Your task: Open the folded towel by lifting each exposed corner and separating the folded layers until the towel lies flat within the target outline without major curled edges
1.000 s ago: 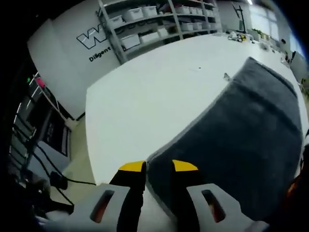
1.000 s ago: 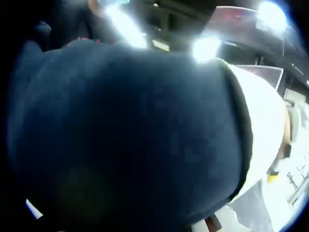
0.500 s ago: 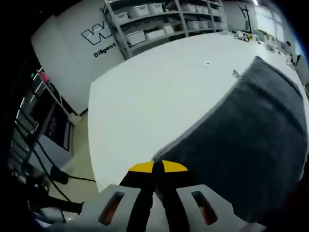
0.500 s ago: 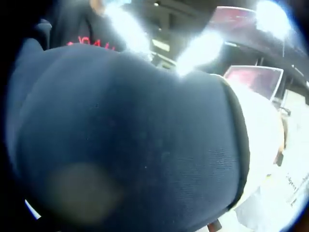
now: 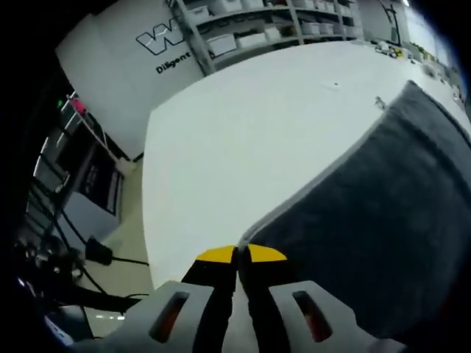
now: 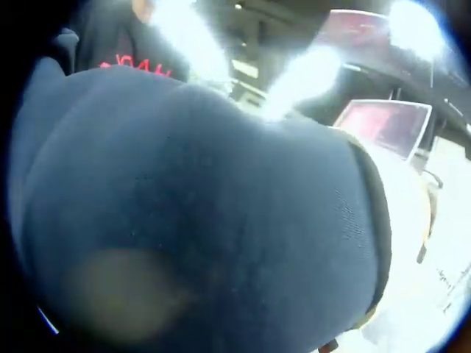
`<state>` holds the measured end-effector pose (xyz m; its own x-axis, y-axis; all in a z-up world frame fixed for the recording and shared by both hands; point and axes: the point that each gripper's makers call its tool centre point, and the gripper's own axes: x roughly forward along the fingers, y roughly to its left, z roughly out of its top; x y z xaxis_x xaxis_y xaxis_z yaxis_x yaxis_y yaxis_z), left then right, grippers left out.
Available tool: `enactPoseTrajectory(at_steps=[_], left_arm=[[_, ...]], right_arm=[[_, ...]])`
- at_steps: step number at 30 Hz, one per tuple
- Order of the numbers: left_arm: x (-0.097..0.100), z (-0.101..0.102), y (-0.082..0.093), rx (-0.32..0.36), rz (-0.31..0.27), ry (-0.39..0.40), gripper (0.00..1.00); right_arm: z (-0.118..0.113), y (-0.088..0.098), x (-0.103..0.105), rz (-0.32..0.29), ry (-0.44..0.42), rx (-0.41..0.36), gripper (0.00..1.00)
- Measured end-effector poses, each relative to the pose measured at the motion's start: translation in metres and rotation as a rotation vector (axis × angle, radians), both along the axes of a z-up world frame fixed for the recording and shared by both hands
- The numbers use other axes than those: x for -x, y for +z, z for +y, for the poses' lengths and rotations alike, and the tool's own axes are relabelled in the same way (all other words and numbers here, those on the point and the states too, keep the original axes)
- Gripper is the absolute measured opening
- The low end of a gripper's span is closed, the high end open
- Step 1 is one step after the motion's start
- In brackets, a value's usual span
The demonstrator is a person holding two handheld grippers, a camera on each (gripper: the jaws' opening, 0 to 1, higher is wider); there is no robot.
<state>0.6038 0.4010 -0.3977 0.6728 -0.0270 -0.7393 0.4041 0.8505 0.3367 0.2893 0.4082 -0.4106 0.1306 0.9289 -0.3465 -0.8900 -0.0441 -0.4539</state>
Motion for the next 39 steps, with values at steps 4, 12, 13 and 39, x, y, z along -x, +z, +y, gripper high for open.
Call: enactPoseTrajectory(at_steps=[4,12,13,39], left_arm=[[-0.001,-0.001,-0.006,-0.020,0.015,-0.005,0.05],[0.001,0.001,-0.014,-0.036,0.040,-0.009,0.06],[0.002,0.001,-0.014,-0.034,0.039,-0.007,0.06],[0.018,-0.051,0.040,0.340,-0.063,-0.077,0.17]], right_arm=[[0.000,0.000,0.000,0.002,-0.002,0.000,0.00],[-0.001,0.000,-0.001,0.009,-0.003,-0.001,0.00],[-0.001,0.000,-0.001,0.008,-0.003,-0.001,0.00],[-0.043,0.036,-0.030,0.157,-0.100,-0.101,0.00]])
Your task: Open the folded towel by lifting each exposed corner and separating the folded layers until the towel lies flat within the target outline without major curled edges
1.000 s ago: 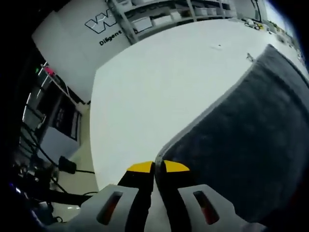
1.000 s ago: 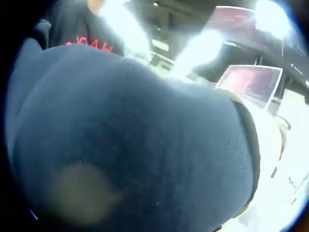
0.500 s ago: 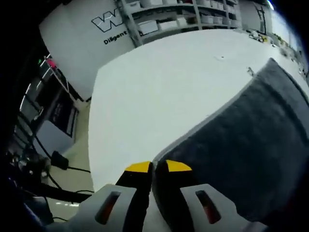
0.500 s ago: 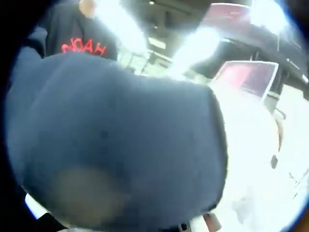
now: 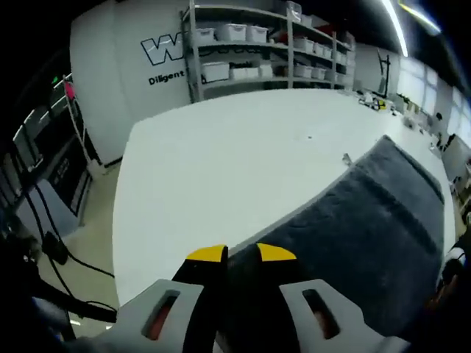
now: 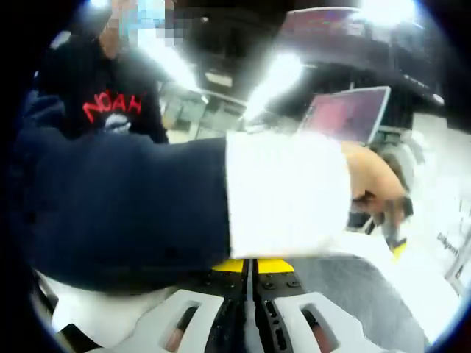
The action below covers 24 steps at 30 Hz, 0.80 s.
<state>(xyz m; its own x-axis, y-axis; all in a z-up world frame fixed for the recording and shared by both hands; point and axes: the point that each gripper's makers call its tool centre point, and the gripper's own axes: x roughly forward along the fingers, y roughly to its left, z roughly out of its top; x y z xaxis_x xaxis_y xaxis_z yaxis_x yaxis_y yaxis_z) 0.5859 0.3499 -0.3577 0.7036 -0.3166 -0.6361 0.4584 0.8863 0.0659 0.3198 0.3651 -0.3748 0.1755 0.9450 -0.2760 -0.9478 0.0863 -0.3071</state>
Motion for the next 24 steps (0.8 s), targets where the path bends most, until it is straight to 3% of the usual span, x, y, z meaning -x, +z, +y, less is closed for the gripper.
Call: enactPoseTrajectory(at_steps=[4,9,11,15,20,21,24], left_arm=[[-0.011,0.000,0.014,0.034,-0.046,-0.008,0.20],[-0.013,-0.003,0.029,0.083,-0.073,-0.012,0.30],[-0.008,-0.012,0.040,0.142,-0.100,-0.006,0.34],[0.000,-0.028,0.053,0.231,-0.122,-0.029,0.44],[0.011,-0.040,0.069,0.377,-0.154,-0.031,0.56],[0.013,-0.041,0.074,0.398,-0.180,-0.032,0.58],[0.018,-0.044,0.079,0.399,-0.182,-0.034,0.61]], right_arm=[[-0.011,0.011,-0.001,0.036,-0.016,-0.026,0.03],[-0.026,0.026,0.000,0.035,-0.011,-0.051,0.10],[-0.039,0.033,0.000,0.062,-0.014,-0.047,0.13],[-0.059,0.048,-0.002,0.036,-0.053,-0.072,0.19],[-0.089,0.068,-0.009,0.046,-0.090,-0.107,0.19],[-0.095,0.072,-0.010,0.046,-0.097,-0.113,0.19],[-0.113,0.081,-0.018,0.044,-0.120,-0.123,0.21]])
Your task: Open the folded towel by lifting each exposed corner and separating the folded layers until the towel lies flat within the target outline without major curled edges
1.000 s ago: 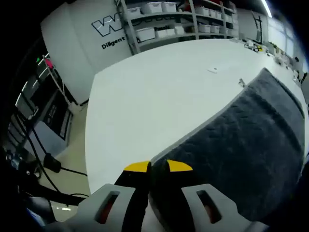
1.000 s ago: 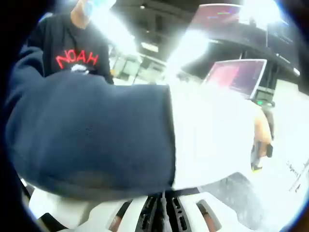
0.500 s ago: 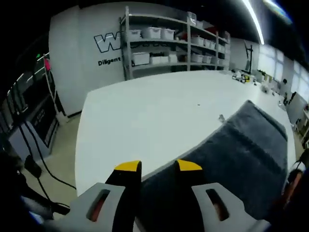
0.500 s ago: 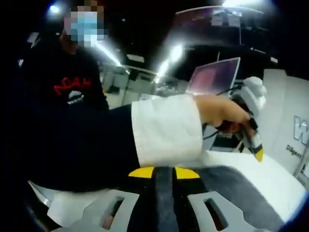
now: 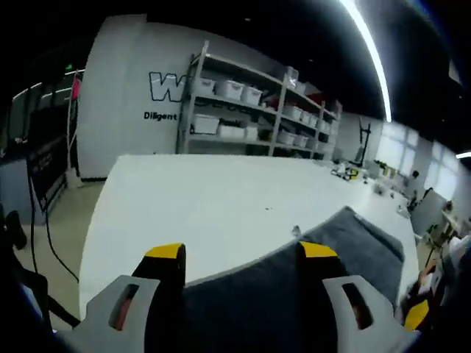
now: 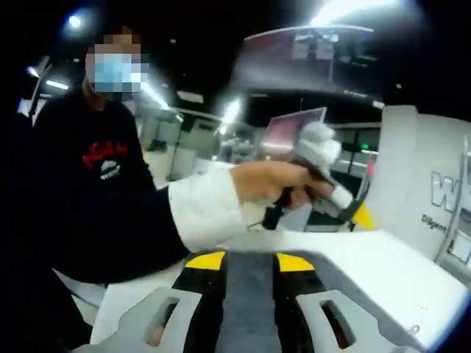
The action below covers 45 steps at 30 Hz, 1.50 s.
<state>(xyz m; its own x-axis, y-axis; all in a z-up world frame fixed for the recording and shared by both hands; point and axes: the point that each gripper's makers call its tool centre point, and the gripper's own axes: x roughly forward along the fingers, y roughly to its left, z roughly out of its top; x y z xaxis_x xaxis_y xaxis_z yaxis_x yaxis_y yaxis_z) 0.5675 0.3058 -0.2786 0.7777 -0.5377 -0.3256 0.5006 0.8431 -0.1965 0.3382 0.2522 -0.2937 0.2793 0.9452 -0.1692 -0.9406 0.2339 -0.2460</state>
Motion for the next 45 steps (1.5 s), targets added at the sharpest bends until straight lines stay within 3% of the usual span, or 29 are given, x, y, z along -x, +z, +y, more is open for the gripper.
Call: enactPoseTrajectory(at_steps=[4,6,9,14,17,21,25,27,29,37,41,45], left_arm=[[0.002,-0.016,0.023,0.050,-0.075,-0.004,0.70],[-0.004,-0.022,0.046,0.141,-0.157,0.027,0.77],[-0.004,-0.024,0.058,0.200,-0.180,0.036,0.81],[0.007,-0.032,0.057,0.170,-0.176,0.024,0.84],[0.013,-0.036,0.055,0.198,-0.147,0.035,0.94],[0.028,-0.051,0.057,0.190,-0.172,-0.005,0.99],[0.039,-0.058,0.053,0.108,-0.199,-0.015,1.00],[0.042,-0.058,0.053,0.041,-0.245,0.005,1.00],[0.050,-0.063,0.053,0.039,-0.257,0.006,1.00],[0.099,-0.085,0.064,0.094,-0.346,-0.028,1.00],[0.125,-0.096,0.060,0.084,-0.348,-0.061,1.00],[0.148,-0.108,0.046,0.047,-0.330,-0.097,1.00]], right_arm=[[-0.023,0.004,-0.010,0.009,-0.026,0.001,0.22],[-0.032,0.006,-0.021,0.034,-0.015,-0.004,0.25],[-0.049,0.004,-0.031,0.061,-0.031,-0.008,0.30],[-0.082,0.005,-0.039,0.054,-0.067,-0.015,0.36],[-0.092,0.005,-0.035,0.068,-0.059,-0.019,0.44],[-0.113,0.005,-0.033,0.049,-0.085,-0.017,0.49],[-0.130,0.002,-0.037,0.075,-0.123,-0.022,0.54],[-0.144,0.001,-0.040,0.060,-0.147,-0.015,0.62],[-0.156,0.001,-0.042,0.048,-0.170,-0.008,0.70],[-0.213,0.016,-0.055,0.107,-0.255,-0.083,0.85],[-0.249,0.022,-0.065,0.123,-0.325,-0.121,0.99],[-0.282,0.033,-0.068,0.145,-0.364,-0.183,0.99]])
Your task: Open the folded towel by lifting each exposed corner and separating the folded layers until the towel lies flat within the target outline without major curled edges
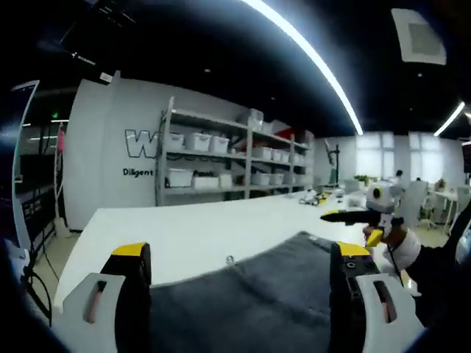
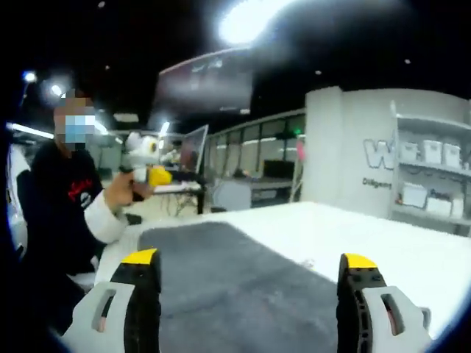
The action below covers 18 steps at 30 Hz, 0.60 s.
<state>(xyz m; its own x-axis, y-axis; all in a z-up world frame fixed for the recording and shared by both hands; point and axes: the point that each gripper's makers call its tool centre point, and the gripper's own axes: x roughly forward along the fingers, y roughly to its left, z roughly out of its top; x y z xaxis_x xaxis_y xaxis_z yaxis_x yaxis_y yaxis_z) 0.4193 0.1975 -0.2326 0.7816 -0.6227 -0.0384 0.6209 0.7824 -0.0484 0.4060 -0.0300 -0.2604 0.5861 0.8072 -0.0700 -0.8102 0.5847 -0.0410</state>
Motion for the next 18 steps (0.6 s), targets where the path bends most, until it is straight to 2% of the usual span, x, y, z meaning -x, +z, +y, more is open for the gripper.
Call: enactPoseTrajectory(at_steps=[3,5,7,9,12,18], left_arm=[[0.011,-0.009,-0.011,-0.045,0.025,-0.025,1.00],[0.019,-0.016,-0.008,-0.023,0.004,-0.035,1.00],[0.025,-0.024,-0.005,0.011,-0.009,-0.056,1.00],[0.030,-0.030,-0.008,0.016,-0.009,-0.073,1.00],[0.033,-0.035,-0.012,0.005,-0.019,-0.077,1.00],[0.034,-0.031,-0.024,-0.008,-0.002,-0.065,1.00]], right_arm=[[-0.022,0.007,0.003,-0.004,-0.021,-0.027,0.99],[-0.037,0.007,0.005,-0.003,-0.051,-0.021,0.99],[-0.050,0.001,0.007,-0.007,-0.086,0.025,0.99],[-0.060,-0.005,0.009,-0.008,-0.114,0.066,0.99],[-0.070,-0.012,0.012,0.001,-0.138,0.083,0.99],[-0.084,-0.023,0.019,0.017,-0.166,0.104,0.99]])
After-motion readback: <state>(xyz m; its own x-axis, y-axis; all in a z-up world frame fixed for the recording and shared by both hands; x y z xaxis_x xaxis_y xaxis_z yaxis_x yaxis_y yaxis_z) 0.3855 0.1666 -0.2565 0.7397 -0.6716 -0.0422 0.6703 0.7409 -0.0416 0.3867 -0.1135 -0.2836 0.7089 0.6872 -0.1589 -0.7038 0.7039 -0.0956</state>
